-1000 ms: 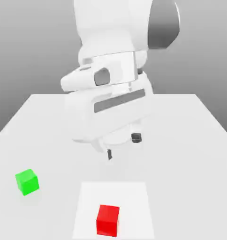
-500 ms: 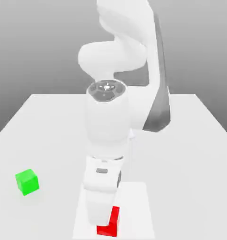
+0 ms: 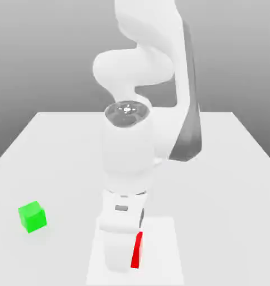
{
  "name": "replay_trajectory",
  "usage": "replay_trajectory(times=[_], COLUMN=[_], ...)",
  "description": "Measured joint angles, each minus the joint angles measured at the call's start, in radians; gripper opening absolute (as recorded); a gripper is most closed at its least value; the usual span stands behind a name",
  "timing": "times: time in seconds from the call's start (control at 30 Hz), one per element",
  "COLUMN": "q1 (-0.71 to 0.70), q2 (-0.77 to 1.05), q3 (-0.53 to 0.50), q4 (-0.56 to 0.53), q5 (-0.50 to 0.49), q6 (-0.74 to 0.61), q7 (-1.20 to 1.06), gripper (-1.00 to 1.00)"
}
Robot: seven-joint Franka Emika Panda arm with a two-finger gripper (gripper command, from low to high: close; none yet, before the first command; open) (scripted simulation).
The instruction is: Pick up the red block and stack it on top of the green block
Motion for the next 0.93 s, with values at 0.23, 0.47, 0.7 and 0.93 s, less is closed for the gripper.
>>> replay_trajectory(times=[0.23, 0.47, 0.7, 0.93], q1=[-0.318, -0.379, -0.428, -0.432], q2=[-0.168, -0.145, 0.01, 0.015], q3=[-0.183, -0.212, -0.119, -0.113], q4=[-0.117, -0.158, -0.15, -0.15], q5=[-0.141, -0.076, 0.155, 0.162], q6=[-0.035, 0.023, 0.142, 0.147], q7=[-0.354, -0.584, -0.753, -0.757], gripper=[-1.0, -1.0, 1.0, 1.0])
